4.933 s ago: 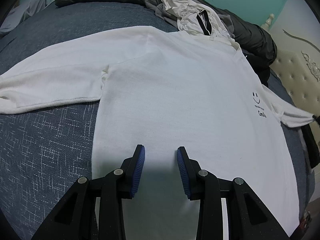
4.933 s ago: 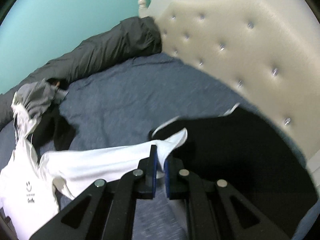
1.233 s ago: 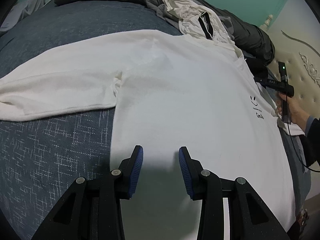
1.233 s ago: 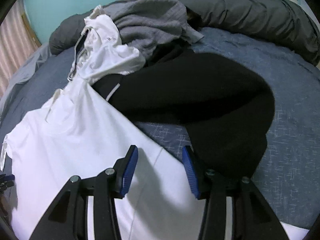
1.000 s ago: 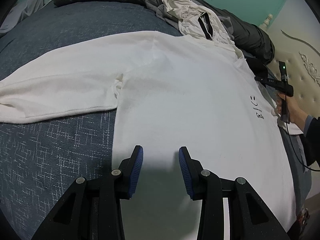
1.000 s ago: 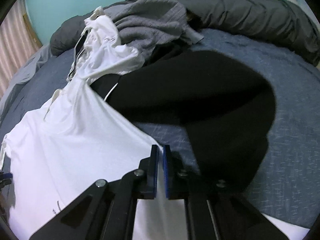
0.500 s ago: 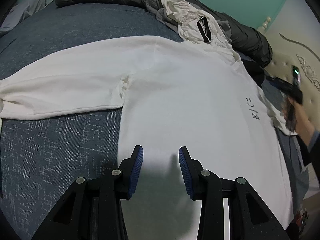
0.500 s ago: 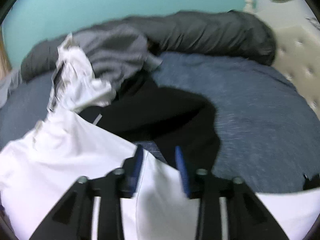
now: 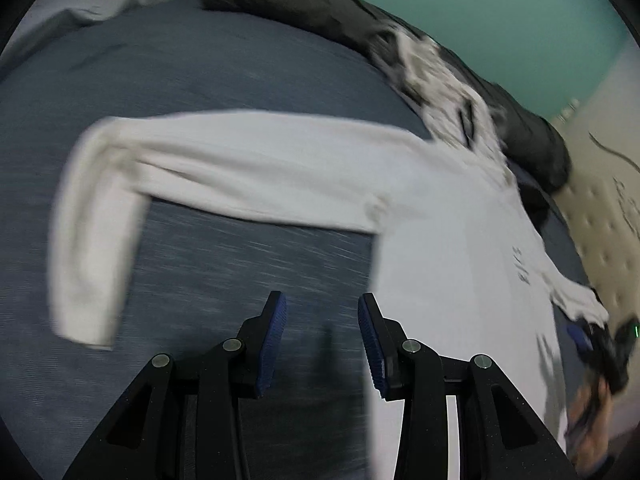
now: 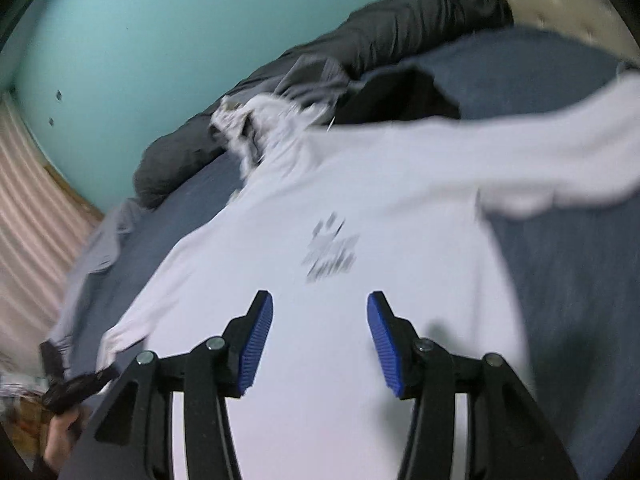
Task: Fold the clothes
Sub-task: 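Grasp the white shirt sleeve cuff with the left tool and lift it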
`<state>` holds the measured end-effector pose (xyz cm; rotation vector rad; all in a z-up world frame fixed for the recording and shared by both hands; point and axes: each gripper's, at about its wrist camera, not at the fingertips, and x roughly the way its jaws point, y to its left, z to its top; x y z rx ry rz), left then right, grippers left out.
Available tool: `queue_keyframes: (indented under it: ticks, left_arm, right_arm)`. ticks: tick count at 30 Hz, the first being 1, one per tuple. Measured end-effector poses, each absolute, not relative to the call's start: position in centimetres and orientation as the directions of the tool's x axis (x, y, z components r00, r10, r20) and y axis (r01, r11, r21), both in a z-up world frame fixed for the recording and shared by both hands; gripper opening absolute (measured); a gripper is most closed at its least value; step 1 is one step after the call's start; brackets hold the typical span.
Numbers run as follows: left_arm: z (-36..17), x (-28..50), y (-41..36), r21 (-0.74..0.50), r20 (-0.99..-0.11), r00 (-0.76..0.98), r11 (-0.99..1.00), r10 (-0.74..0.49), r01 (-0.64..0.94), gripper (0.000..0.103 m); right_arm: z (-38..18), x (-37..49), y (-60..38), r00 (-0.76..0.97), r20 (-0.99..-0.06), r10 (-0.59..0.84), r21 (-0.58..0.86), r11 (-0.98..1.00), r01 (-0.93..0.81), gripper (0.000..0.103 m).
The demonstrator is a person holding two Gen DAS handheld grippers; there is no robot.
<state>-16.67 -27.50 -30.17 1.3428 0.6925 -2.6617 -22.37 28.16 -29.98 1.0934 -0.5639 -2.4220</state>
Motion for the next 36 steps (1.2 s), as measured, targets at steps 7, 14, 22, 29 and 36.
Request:
queue_keyframes:
  ticks: [7, 14, 22, 29, 36]
  left_arm:
    - [-30.1, -13.2, -36.2, -0.243, -0.839, -0.542, -0.851, -0.056, 0.465, 0.046]
    - [-32.0, -13.0, -39.0, -0.221, -0.874, -0.48, -0.821, -0.072, 0.526, 0.046]
    - [-31.4, -14.8, -36.6, -0.137, -0.879, -0.467, -0.889, -0.094, 0.437, 0.006]
    - [-29.6, -16.0, -34.5, -0.034, -0.872, -0.469, -0.938, -0.142, 0.346, 0.005]
    - [-27.7, -16.0, -38.4, 0.063, -0.891, -0.399, -0.93, -0.215, 0.362, 0.005]
  right_arm:
    - [-29.5, -19.3, 24.4, -0.569, -0.556, -0.606, 0.565, -0.777, 0.276, 0.05]
    - [-30.9, -19.6, 23.2, -0.559, -0.554, -0.617, 0.564, -0.772, 0.293, 0.05]
    - [-31.9, -19.6, 24.4, -0.571, -0.538, -0.62, 0.595, -0.759, 0.263, 0.05]
    - [-32.2, -19.8, 24.7, -0.567, -0.538, -0.624, 0.609, -0.753, 0.25, 0.05]
    - [-32.1, -19.7, 24.8, -0.565, -0.533, -0.63, 0.616, -0.747, 0.251, 0.05]
